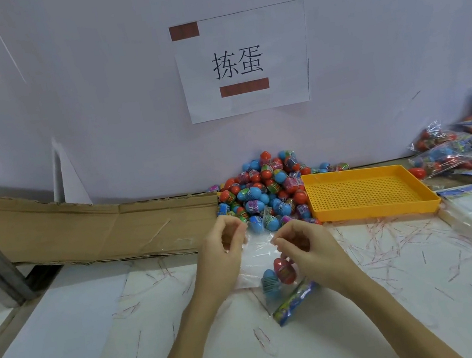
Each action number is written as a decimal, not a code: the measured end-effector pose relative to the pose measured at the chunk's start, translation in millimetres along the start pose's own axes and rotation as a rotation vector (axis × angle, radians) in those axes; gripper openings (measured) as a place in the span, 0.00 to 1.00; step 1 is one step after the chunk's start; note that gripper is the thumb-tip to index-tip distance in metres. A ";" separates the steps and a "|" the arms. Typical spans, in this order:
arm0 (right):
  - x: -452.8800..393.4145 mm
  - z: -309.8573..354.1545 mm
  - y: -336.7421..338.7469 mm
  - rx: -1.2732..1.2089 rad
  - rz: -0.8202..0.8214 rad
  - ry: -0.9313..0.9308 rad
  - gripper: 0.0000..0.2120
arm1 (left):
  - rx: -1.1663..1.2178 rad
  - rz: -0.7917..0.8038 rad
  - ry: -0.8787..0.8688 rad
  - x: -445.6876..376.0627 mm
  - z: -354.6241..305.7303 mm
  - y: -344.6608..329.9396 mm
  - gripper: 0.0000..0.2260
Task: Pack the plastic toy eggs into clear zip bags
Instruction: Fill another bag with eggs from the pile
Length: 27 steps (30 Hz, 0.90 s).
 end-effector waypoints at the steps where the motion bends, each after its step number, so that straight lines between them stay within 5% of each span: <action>1: -0.5 -1.0 2.3 -0.007 -0.029 -0.012 0.05 | 0.024 0.024 0.001 -0.2 -0.7 0.3 0.04; 7: -2.9 -1.9 13.0 -0.011 -0.142 0.009 0.05 | -0.056 0.157 -0.052 2.6 -6.3 0.1 0.20; 12: -3.8 -3.5 14.7 0.022 -0.133 0.029 0.04 | -0.207 0.163 -0.139 2.1 -5.0 -2.8 0.04; 18: -3.9 -4.6 10.9 -0.101 -0.057 -0.043 0.03 | -0.125 0.072 -0.089 0.0 -6.7 4.1 0.04; 22: 1.2 -2.1 -4.2 -0.075 0.091 -0.070 0.18 | -0.054 0.052 -0.129 4.3 -11.5 1.8 0.03; 27: 1.9 -6.9 -7.5 0.013 0.183 -0.072 0.14 | -0.281 0.071 -0.410 9.6 -25.7 -1.8 0.03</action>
Point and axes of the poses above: each hand's wrist, its own x-axis away from the middle knuckle, its own y-axis out of the back of the hand, z = x × y, the point moved 7 cm from there along -x, towards the middle knuckle, and after that the axes turned 1 degree about x, right-handed, at the moved point
